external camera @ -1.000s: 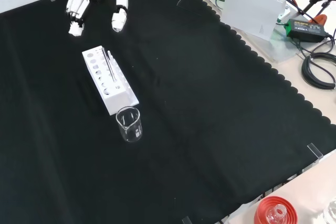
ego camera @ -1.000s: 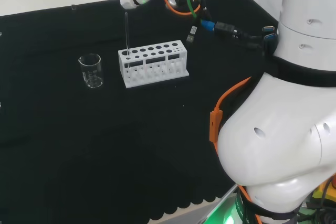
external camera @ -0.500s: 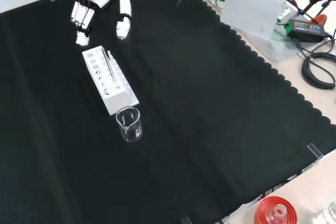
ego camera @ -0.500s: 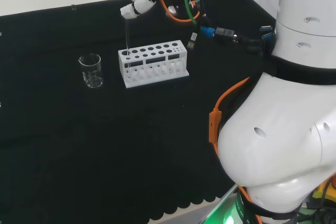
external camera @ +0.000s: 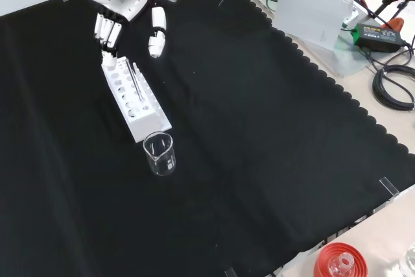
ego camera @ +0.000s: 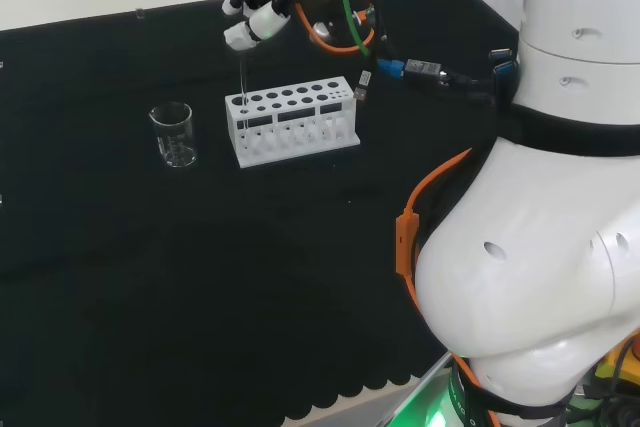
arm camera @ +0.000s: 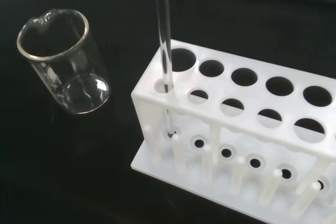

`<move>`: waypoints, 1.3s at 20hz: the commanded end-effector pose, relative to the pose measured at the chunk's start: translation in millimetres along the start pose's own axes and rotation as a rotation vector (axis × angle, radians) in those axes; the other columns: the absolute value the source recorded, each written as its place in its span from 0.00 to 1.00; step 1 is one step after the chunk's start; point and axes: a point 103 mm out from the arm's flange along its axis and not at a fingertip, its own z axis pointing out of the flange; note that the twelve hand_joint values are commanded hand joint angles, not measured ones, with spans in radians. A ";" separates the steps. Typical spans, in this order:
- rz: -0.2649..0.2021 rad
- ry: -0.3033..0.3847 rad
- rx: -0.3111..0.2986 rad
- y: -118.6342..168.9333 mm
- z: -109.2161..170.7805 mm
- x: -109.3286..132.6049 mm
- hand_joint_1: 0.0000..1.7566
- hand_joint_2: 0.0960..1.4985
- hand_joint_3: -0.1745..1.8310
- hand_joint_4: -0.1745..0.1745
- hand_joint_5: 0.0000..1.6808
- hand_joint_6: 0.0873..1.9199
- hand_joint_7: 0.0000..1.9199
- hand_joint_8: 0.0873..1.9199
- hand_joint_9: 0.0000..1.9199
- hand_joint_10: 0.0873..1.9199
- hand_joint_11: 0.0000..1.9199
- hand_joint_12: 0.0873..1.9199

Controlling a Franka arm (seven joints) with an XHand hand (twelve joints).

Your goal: Take the glass rod from the white test tube rack.

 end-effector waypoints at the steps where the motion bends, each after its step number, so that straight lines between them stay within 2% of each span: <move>1: -0.016 -0.002 0.017 8.7 9.9 4.9 0.22 0.56 0.24 0.55 0.23 0.09 0.23 0.41 0.37 0.40 0.36 0.67; 9: -0.029 -0.022 0.039 24.1 21.4 8.8 0.24 0.56 0.25 0.49 0.20 0.29 0.28 0.40 0.45 0.35 0.44 0.63; 15: -0.030 -0.045 0.034 31.8 24.2 8.9 0.32 0.57 0.26 0.46 0.27 0.42 0.33 0.39 0.50 0.32 0.50 0.60; 18: -0.034 -0.058 0.033 35.2 24.7 9.2 0.38 0.56 0.27 0.44 0.31 0.45 0.35 0.38 0.53 0.31 0.53 0.59; 20: -0.010 -0.090 0.049 36.7 27.8 10.5 0.41 0.55 0.28 0.43 0.34 0.45 0.37 0.38 0.54 0.30 0.54 0.58; 26: -0.009 -0.084 0.024 40.9 19.2 9.0 0.44 0.53 0.32 0.40 0.38 0.45 0.39 0.37 0.57 0.28 0.57 0.56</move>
